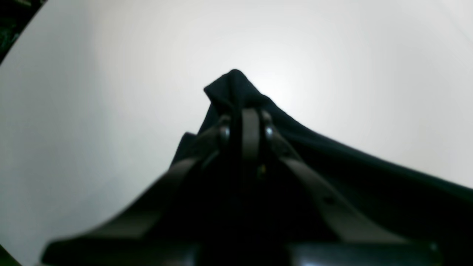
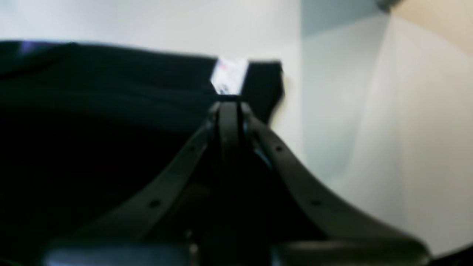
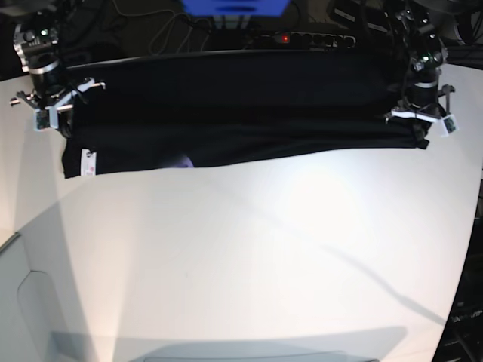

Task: Fold the T-shirt properly
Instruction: 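Lower the folded hem and open both grippers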

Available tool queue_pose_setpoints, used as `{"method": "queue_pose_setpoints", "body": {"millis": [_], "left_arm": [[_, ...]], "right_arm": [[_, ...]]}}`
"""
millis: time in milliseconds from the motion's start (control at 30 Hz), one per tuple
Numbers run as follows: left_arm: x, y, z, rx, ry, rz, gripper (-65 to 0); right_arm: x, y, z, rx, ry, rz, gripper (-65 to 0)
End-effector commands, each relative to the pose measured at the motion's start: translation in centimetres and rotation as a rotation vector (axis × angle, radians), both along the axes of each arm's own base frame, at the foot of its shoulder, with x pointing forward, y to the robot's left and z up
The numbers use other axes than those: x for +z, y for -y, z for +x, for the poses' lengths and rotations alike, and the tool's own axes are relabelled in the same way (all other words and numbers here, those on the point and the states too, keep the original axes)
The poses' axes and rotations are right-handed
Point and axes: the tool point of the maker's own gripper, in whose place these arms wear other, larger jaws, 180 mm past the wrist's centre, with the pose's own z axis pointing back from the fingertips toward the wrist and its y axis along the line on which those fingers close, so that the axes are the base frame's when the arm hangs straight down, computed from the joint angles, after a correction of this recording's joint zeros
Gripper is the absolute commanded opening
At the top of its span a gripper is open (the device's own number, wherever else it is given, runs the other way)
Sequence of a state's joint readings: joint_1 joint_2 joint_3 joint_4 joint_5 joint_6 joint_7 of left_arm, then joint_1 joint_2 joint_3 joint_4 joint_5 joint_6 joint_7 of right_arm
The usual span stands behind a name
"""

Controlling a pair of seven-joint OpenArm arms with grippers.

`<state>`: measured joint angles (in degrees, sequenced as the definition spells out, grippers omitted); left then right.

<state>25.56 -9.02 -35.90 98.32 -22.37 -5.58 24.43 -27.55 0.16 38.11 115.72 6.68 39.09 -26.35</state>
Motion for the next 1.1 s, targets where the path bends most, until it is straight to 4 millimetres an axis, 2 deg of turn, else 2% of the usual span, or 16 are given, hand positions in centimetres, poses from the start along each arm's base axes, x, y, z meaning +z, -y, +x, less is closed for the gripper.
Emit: {"method": "queue_pose_setpoints", "body": {"millis": [0, 233, 333, 433, 500, 600, 700, 767, 900, 1000, 1067], "left_arm": [[1.4, -0.6, 0.0, -0.001, 0.031, 0.037, -65.0], [3.5, 2.1, -1.2, -0.036, 0.068, 0.04, -65.0], [2.7, 2.3, -2.3, -0.029, 0.036, 0.029, -65.0], [0.9, 2.2, -3.1, -0.018, -0.009, 0.005, -65.0], [0.0, 2.0, -3.5, -0.014, -0.033, -0.003, -65.0], [-0.5, 1.9, -3.8, -0.006, -0.047, -0.01, -65.0], [-0.3, 1.9, -3.6, -0.009, -0.041, -0.007, -64.1], [-0.3, 1.9, -3.7, -0.008, -0.041, -0.006, -59.6], [-0.1, 1.9, -3.6, -0.01, -0.036, -0.004, -42.4], [1.5, 2.2, -3.3, -0.029, -0.008, 0.019, -28.3], [2.4, 2.5, -3.1, -0.041, 0.01, 0.034, -22.4]], "right_arm": [[1.1, 0.2, 0.1, 0.018, 0.034, -0.013, -65.0], [0.3, 0.7, -1.4, 0.006, -0.009, -0.02, -65.0], [0.2, 0.6, -1.4, 0.006, -0.013, -0.016, -65.0], [0.2, 0.5, -1.2, 0.006, -0.011, -0.014, -65.0], [0.0, -0.2, -1.0, 0.027, -0.012, -0.004, -65.0], [-0.1, -0.7, -0.8, 0.043, -0.012, 0.002, -65.0], [-0.1, -0.8, -0.8, 0.042, -0.012, 0.005, -65.0], [-0.2, -1.4, -0.6, 0.058, -0.012, 0.015, -65.0], [-0.3, -1.7, -0.5, 0.066, -0.013, 0.019, -65.0], [-0.3, -1.9, -0.4, 0.073, -0.013, 0.023, -65.0], [-0.3, -1.9, -0.4, 0.073, -0.012, 0.023, -65.0]]}}
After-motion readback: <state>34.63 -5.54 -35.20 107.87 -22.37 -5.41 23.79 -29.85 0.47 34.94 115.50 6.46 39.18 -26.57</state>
